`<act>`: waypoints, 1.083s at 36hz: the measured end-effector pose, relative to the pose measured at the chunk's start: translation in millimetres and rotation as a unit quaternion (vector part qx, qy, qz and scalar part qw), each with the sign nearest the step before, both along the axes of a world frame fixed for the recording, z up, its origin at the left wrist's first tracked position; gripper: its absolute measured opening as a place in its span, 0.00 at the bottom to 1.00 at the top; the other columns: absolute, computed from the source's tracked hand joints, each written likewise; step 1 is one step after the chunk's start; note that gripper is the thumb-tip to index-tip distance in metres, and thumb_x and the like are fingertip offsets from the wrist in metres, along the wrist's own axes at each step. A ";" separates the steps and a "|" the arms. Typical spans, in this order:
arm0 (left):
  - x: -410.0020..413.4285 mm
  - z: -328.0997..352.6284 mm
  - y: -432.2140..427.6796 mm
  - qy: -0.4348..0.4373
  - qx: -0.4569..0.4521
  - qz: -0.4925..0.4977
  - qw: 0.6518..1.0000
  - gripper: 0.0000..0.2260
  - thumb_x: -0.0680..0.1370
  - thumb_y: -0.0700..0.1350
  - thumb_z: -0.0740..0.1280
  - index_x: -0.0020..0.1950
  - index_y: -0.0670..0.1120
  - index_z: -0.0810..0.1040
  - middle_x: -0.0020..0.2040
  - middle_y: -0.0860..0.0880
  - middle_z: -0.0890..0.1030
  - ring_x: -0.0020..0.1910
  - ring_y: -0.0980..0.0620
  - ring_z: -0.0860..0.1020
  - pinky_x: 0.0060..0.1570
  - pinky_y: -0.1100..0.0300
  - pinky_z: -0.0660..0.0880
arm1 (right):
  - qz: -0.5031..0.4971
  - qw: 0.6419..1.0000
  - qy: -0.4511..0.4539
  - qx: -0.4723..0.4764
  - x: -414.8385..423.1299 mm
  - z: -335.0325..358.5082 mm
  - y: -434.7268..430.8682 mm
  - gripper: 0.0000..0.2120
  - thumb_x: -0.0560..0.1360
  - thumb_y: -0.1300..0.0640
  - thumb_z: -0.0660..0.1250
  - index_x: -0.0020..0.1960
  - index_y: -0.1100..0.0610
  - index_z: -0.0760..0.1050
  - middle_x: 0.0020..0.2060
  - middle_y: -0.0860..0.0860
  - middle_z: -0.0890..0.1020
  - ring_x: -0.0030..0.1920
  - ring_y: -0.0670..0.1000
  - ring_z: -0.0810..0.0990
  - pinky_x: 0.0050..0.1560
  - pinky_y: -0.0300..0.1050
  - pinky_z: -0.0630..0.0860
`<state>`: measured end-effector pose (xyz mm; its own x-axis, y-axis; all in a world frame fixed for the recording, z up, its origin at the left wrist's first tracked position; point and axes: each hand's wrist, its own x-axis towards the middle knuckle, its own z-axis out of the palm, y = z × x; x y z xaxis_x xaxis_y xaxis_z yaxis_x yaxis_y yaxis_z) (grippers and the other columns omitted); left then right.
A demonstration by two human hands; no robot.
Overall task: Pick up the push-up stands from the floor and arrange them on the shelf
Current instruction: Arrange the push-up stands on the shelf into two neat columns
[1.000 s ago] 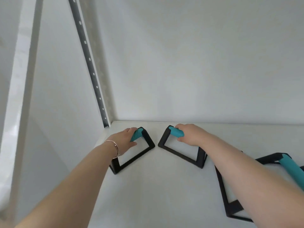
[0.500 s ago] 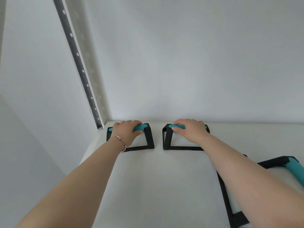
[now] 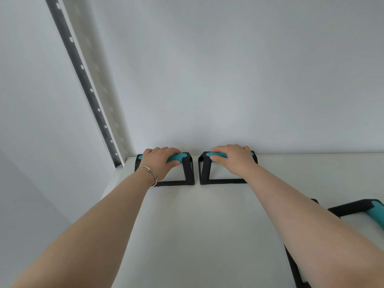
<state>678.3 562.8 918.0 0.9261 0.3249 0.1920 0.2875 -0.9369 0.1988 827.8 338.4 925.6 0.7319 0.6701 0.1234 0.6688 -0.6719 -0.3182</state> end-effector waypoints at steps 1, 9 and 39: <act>0.6 0.2 0.4 0.000 0.000 0.000 1.000 0.14 0.80 0.56 0.60 0.65 0.60 0.72 0.57 0.58 0.79 0.56 0.51 0.74 0.59 0.55 0.61 | 0.004 1.000 0.002 -0.004 1.3 0.7 -0.4 0.18 0.77 0.35 0.57 0.63 0.37 0.74 0.53 0.44 0.80 0.58 0.51 0.74 0.57 0.51 0.60; 5.1 1.0 3.7 -0.003 0.004 -0.003 1.000 0.14 0.80 0.56 0.60 0.65 0.60 0.72 0.57 0.58 0.79 0.55 0.52 0.74 0.59 0.55 0.61 | 0.009 1.000 -0.004 -0.014 3.5 2.3 0.9 0.19 0.78 0.35 0.56 0.64 0.37 0.74 0.50 0.45 0.78 0.57 0.52 0.73 0.59 0.52 0.61; 5.9 4.3 5.3 0.008 -0.002 0.002 1.000 0.13 0.80 0.57 0.59 0.64 0.61 0.72 0.56 0.58 0.79 0.56 0.51 0.74 0.59 0.54 0.61 | -0.002 0.999 -0.003 -0.041 0.2 6.6 2.7 0.21 0.77 0.34 0.53 0.66 0.36 0.71 0.52 0.46 0.78 0.59 0.52 0.71 0.62 0.51 0.60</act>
